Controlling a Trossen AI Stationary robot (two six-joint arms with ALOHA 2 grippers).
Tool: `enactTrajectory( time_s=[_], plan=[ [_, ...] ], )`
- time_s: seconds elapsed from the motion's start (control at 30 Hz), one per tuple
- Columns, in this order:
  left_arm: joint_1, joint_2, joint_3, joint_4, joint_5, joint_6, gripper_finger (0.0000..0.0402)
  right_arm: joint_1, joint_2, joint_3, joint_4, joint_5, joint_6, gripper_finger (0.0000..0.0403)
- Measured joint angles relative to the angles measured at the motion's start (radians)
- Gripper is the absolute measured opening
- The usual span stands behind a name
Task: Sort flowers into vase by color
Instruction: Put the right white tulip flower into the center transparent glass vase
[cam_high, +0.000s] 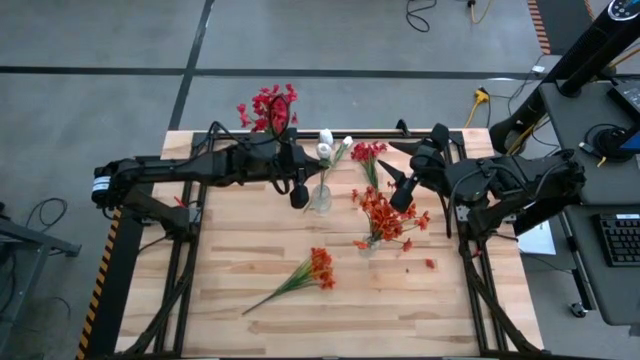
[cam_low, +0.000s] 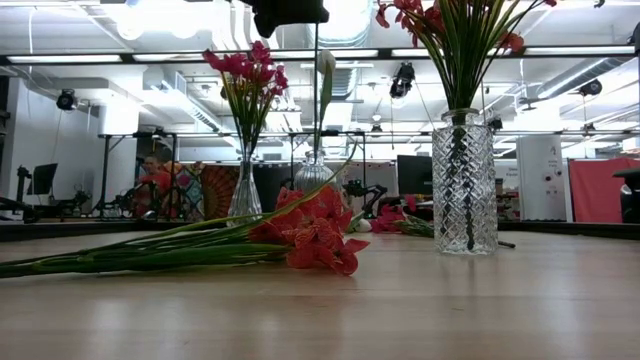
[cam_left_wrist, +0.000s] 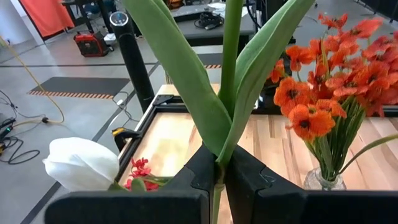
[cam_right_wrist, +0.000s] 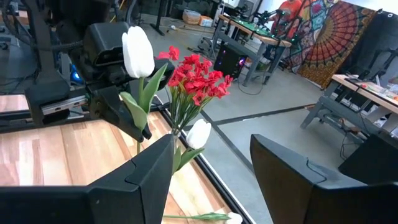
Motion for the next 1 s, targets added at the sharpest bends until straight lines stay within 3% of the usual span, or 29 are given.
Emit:
enactTrajectory(
  time_s=[1.0],
  plan=[
    [0.013,0.0,-0.071,0.082,-0.009,-0.035,0.001,0.0,0.0,0.0,-0.005,-0.001,0.011,0.0206]
  ],
)
